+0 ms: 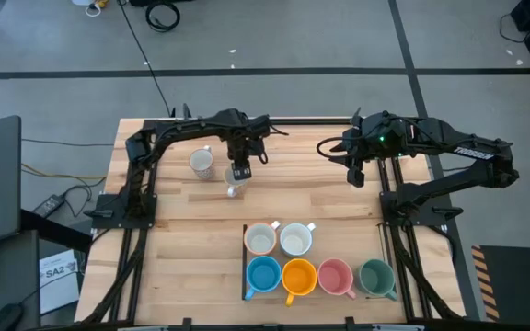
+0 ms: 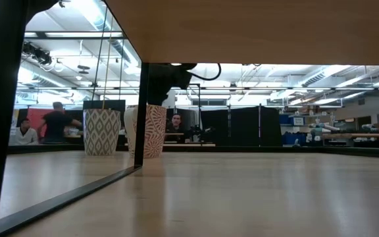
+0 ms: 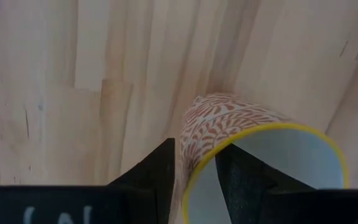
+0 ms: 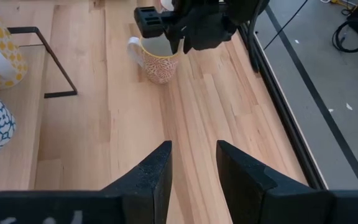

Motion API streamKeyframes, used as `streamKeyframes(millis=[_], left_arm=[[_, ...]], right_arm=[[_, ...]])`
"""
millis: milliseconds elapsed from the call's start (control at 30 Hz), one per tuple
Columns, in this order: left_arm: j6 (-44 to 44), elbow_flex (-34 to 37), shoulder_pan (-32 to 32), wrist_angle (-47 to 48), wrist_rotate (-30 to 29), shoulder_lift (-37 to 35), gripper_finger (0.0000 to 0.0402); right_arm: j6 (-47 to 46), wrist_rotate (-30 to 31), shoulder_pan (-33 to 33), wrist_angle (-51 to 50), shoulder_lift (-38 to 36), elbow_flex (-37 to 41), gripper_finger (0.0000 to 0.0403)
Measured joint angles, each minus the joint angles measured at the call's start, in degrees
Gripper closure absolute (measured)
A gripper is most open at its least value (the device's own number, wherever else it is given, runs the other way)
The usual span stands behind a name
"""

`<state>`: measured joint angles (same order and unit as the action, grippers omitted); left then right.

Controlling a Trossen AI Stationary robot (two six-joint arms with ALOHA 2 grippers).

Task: Place coffee mugs
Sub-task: Put the orange patterned mug on the shelf

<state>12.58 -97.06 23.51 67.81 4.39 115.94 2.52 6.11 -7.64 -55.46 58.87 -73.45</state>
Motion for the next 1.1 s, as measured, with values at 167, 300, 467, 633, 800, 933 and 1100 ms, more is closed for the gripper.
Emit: streamKeyframes(millis=[167, 300, 467, 633, 800, 933, 1100], left_arm=[[-1.53, 0.0, 0.01, 0.14, -0.38, 0.0, 0.032], [-4.2, 0.0, 0.02, -0.06, -0.4, 0.0, 0.0365], [-11.36, 0.0, 0.02, -1.95, -0.32, 0.0, 0.038], [-21.33, 0.0, 0.11, -6.78, -0.83, 0.0, 0.0374], [-28.47, 0.0, 0.17, -10.59, -2.86, 0.0, 0.0365], [-35.87, 0.0, 0.11, -13.61, -2.9, 0.0, 0.0366], [-42.04, 0.0, -0.56, -16.63, -2.76, 0.0, 0.0359]], right_arm=[[0.02, 0.0, 0.0, 0.02, 0.0, 0.0, 0.0272], [0.02, -0.01, -0.01, 0.0, 0.0, 0.0, 0.0272], [0.02, 0.05, 0.0, -0.02, 0.0, 0.0, 0.0272], [0.33, 2.78, -0.01, -0.1, -0.04, 1.5, 0.0273], [0.58, 3.5, -0.02, 1.04, -0.04, 5.33, 0.0272], [0.68, 3.5, -0.07, 4.88, -0.04, 9.19, 0.0273], [0.68, 2.99, -1.05, 7.13, 0.0, 11.97, 0.0273]])
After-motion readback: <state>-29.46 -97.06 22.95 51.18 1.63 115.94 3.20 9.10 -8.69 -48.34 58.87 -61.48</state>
